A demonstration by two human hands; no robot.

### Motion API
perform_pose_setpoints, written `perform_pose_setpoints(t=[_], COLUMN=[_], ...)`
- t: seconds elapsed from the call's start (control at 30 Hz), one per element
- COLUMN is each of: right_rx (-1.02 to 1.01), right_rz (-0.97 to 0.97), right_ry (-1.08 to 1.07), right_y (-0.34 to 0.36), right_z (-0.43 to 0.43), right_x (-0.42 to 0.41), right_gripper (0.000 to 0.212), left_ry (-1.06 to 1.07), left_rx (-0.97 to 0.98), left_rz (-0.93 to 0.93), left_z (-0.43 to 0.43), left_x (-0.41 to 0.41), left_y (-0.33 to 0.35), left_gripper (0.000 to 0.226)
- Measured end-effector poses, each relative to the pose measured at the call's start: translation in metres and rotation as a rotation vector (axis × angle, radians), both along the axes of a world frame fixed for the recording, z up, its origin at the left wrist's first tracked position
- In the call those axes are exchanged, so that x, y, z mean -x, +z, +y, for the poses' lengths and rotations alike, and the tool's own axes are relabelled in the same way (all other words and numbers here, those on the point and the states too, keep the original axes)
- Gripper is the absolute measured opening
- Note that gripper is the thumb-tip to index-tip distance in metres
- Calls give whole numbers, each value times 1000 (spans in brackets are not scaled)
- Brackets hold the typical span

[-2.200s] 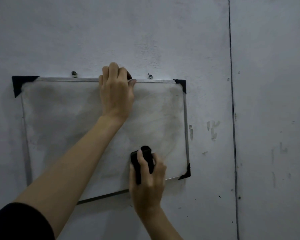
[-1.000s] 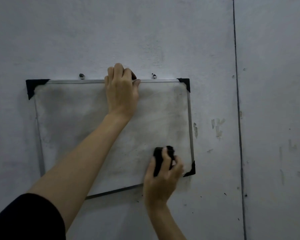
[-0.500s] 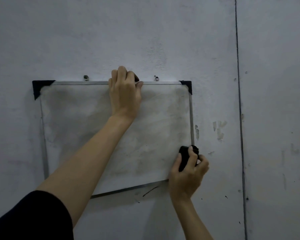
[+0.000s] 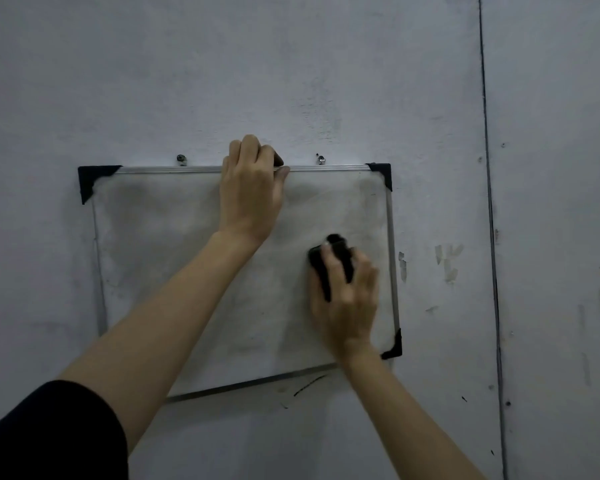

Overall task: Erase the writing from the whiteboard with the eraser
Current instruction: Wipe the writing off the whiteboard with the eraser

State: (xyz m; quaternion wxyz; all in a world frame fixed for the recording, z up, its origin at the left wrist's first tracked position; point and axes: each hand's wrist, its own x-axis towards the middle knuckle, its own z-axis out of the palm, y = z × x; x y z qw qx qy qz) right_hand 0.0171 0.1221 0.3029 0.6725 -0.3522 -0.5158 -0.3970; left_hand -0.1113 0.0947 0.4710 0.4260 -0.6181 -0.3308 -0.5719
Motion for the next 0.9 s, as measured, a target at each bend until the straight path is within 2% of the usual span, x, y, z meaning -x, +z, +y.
perform_pose_setpoints(t=[0.13, 0.23, 0.3, 0.43, 0.5, 0.57, 0.73, 0.83, 0.9], right_rx=[55, 93, 80, -6, -56, -76, -21, 11, 18], right_rz=[296, 486, 421, 121, -11, -44, 353, 551, 617], right_ry=[-23, 45, 88, 89, 41, -4, -27, 13, 43], right_y=[37, 58, 68, 70, 70, 74, 101, 111, 116], right_z=[4, -3, -8, -14, -10, -2, 8, 6, 2], right_x=[-34, -11, 22, 73, 67, 44, -9, 3, 23], right_gripper=[33, 33, 35, 33, 33, 37, 30, 32, 33], left_ry=[-14, -17, -6, 18, 28, 40, 70, 85, 102], left_rx=[-10, -21, -22, -17, -25, -24, -31, -37, -40], left_rz=[32, 49, 59, 70, 73, 79, 89, 106, 114], left_z=[-3, -7, -9, -9, -9, -11, -17, -21, -24], left_x=[10, 17, 20, 26, 33, 41, 65, 78, 80], left_y=[2, 2, 3, 4, 4, 4, 3, 3, 3], left_gripper=[13, 11, 12, 13, 12, 12, 11, 11, 12])
